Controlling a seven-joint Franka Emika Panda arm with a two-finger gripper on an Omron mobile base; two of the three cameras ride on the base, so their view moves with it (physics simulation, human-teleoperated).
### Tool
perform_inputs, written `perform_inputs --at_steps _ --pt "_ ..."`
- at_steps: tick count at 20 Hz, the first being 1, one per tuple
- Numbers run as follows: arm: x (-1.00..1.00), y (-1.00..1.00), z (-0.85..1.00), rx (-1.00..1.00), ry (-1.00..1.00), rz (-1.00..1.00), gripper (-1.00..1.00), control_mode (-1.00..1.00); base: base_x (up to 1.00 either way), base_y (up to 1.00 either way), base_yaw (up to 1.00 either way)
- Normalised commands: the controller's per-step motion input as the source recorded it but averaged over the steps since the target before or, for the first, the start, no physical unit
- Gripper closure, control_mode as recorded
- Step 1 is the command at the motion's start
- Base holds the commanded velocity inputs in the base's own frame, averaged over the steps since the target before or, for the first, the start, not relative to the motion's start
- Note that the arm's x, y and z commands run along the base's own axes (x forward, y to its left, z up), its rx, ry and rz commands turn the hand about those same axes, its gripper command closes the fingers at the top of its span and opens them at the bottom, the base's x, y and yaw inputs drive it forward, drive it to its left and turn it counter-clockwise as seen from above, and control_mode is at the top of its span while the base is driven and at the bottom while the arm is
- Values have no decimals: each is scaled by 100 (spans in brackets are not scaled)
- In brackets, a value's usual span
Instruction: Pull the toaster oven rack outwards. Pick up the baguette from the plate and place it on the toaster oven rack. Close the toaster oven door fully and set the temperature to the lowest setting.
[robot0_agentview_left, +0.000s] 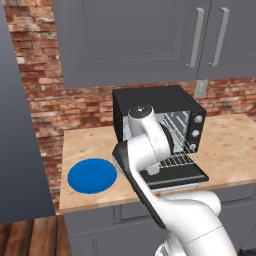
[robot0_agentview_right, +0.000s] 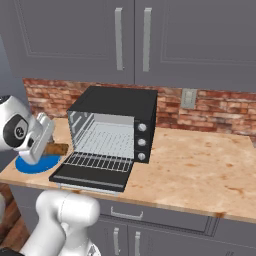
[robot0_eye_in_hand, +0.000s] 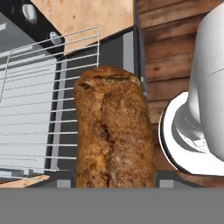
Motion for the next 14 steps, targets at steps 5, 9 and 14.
perform_inputs --at_steps 5,9,14 --pt "26 -90 15 3 -1 0 100 -100 0 0 0" --pt "54 -68 6 5 0 0 100 -100 0 0 0" --pt "63 -33 0 3 0 0 100 -100 0 0 0"
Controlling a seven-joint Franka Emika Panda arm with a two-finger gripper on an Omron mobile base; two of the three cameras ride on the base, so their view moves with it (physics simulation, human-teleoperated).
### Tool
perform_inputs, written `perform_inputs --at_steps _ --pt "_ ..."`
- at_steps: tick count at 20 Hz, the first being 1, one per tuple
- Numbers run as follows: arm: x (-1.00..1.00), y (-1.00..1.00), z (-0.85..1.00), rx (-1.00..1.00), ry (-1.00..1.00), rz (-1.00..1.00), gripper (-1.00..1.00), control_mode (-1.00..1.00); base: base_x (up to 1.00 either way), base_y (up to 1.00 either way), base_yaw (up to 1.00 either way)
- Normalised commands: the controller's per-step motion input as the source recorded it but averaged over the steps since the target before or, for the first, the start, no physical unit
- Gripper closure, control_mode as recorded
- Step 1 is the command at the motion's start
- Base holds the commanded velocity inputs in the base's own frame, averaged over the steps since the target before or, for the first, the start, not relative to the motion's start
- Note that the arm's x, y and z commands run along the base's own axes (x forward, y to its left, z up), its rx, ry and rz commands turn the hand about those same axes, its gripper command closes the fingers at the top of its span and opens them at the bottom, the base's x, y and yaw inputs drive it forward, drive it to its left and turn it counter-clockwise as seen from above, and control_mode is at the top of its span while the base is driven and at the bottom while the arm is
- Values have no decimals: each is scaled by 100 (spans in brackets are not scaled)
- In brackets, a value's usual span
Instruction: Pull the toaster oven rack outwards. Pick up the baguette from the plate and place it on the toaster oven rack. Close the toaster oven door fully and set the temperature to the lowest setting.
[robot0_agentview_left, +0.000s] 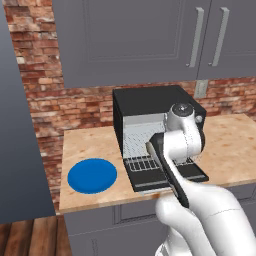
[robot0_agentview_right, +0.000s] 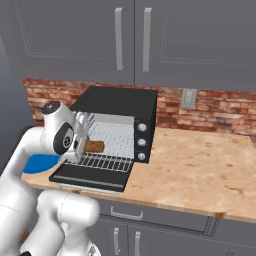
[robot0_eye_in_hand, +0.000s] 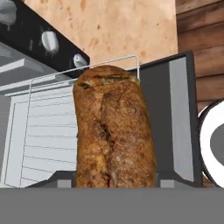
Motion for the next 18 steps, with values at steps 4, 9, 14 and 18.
perform_inputs --at_steps 4,9,14,18 --pt "66 -22 0 0 1 0 100 -100 0 0 0" --pt "58 -4 -19 5 4 0 100 -100 0 0 0" --pt "41 -3 -37 10 2 0 100 -100 0 0 0" --pt "26 -4 -36 4 0 0 100 -100 0 0 0"
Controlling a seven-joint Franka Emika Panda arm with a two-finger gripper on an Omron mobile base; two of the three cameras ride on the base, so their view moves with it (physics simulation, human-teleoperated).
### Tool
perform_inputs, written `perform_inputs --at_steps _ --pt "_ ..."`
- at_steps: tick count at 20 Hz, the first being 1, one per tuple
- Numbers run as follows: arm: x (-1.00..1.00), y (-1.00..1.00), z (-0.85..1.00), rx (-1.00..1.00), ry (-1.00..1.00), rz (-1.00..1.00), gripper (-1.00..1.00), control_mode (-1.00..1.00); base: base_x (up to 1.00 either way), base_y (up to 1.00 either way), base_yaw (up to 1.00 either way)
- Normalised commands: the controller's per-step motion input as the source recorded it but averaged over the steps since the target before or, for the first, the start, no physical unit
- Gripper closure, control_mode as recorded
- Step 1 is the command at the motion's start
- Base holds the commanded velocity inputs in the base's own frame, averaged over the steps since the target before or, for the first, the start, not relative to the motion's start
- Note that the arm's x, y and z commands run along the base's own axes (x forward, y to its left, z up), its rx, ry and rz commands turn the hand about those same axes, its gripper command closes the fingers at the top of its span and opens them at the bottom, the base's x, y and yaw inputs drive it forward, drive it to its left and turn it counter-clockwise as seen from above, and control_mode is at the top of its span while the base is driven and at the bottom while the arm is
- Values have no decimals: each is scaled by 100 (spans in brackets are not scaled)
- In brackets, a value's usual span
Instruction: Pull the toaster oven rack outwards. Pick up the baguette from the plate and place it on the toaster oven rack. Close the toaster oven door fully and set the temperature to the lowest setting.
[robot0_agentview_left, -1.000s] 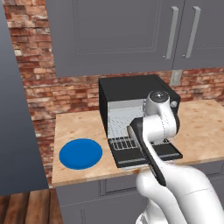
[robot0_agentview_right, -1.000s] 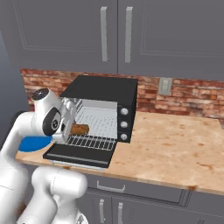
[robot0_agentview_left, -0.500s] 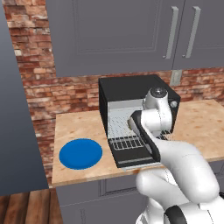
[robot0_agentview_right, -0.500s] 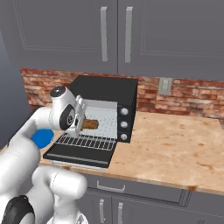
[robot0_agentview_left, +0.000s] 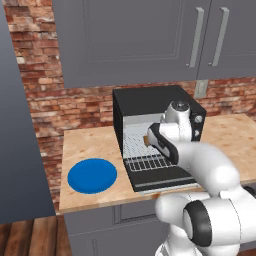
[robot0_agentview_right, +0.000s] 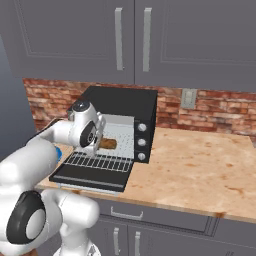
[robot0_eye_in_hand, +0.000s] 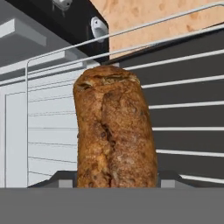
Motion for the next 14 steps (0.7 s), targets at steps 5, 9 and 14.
perform_inputs --at_steps 5,9,14 --pt "1 -1 -36 0 -7 0 100 -100 0 0 0" --pt "0 0 -27 0 -7 0 100 -100 0 0 0" --pt "0 0 -23 0 -4 0 -100 -100 0 0 0"
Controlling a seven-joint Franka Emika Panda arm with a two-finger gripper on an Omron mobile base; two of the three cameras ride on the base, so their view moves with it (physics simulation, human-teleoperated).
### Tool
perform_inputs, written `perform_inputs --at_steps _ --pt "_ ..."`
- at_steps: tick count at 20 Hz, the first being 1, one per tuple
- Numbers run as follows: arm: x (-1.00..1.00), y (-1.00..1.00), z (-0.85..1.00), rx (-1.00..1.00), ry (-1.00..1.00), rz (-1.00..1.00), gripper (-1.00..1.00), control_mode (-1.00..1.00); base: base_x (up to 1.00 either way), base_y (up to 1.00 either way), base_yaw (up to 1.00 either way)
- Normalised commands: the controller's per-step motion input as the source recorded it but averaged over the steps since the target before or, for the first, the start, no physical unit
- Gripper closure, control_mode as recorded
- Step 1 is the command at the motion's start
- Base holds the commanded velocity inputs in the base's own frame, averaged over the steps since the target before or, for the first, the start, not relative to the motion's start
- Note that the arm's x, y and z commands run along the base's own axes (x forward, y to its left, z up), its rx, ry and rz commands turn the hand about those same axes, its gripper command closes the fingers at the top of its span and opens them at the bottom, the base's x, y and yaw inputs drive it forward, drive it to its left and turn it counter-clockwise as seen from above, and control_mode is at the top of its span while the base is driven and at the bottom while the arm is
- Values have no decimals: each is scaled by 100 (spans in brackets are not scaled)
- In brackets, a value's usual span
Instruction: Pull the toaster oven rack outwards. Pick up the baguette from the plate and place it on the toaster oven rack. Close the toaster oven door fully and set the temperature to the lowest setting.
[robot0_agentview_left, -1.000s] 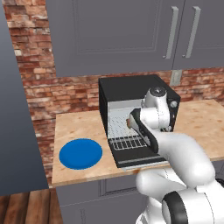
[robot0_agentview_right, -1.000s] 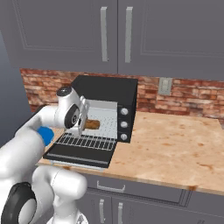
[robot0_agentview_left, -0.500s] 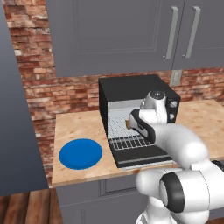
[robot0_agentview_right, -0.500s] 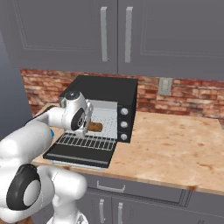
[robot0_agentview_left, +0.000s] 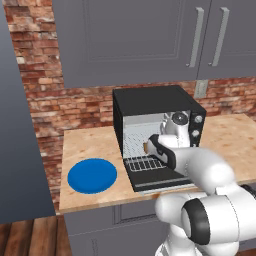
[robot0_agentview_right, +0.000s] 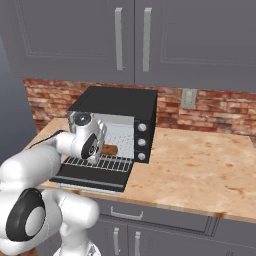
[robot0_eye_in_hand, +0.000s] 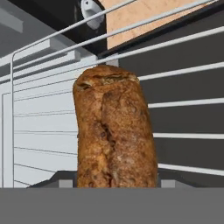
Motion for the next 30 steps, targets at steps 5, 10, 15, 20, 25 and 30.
perform_inputs --at_steps 5,10,15,20,25,30 --pt "4 0 -9 0 -2 0 -100 -100 0 0 0" --pt "2 0 0 1 -3 0 -100 -100 0 0 0" --pt "-15 0 25 5 -4 0 -100 -100 0 0 0" --pt "-71 0 96 15 -1 0 -100 -100 0 0 0" --pt "-82 -1 65 15 5 0 -100 -100 0 0 0" --pt "-87 -20 6 7 20 0 -100 -100 0 0 0"
